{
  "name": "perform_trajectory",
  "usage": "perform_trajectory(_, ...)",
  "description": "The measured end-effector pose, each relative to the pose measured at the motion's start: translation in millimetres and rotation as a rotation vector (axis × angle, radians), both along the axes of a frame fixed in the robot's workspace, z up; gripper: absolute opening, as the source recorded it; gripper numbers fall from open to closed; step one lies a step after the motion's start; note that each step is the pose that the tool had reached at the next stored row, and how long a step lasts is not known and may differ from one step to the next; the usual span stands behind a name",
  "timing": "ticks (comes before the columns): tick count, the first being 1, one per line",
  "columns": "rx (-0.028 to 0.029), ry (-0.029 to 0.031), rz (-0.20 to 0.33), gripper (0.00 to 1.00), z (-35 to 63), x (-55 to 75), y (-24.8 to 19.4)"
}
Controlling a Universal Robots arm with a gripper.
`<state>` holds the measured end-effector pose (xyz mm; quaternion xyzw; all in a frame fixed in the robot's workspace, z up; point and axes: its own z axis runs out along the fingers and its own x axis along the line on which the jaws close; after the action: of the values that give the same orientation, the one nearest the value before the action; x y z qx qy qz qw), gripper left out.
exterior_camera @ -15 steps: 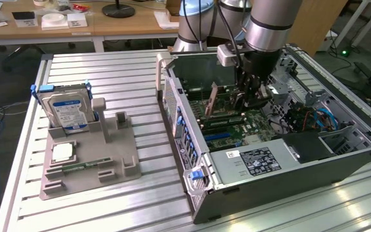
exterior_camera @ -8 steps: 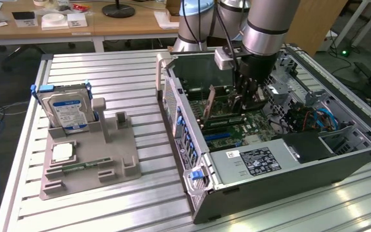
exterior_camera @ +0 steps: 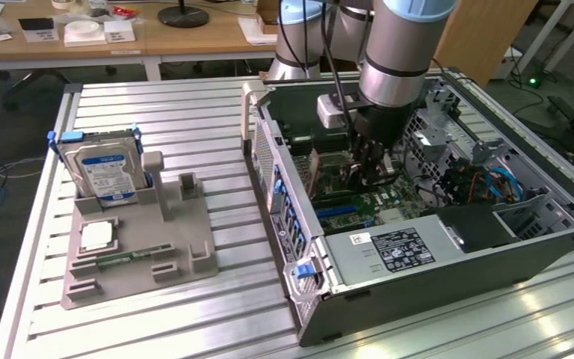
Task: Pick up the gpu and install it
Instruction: 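Insert the gpu into the slot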
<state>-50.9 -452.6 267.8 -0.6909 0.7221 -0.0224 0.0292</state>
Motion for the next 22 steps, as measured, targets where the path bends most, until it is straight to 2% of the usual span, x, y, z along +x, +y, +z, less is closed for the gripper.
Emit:
perform_trajectory(7,0.0003,0.0,0.017,0.28,-7.2,-4.0,-3.0)
perform_trajectory(17,0.0001,0.0002,0.017,0.28,-15.5,-14.2,-3.1)
perform_trajectory(22,0.0002,0.0001,0.018,0.28,-23.9,-15.2,-3.1)
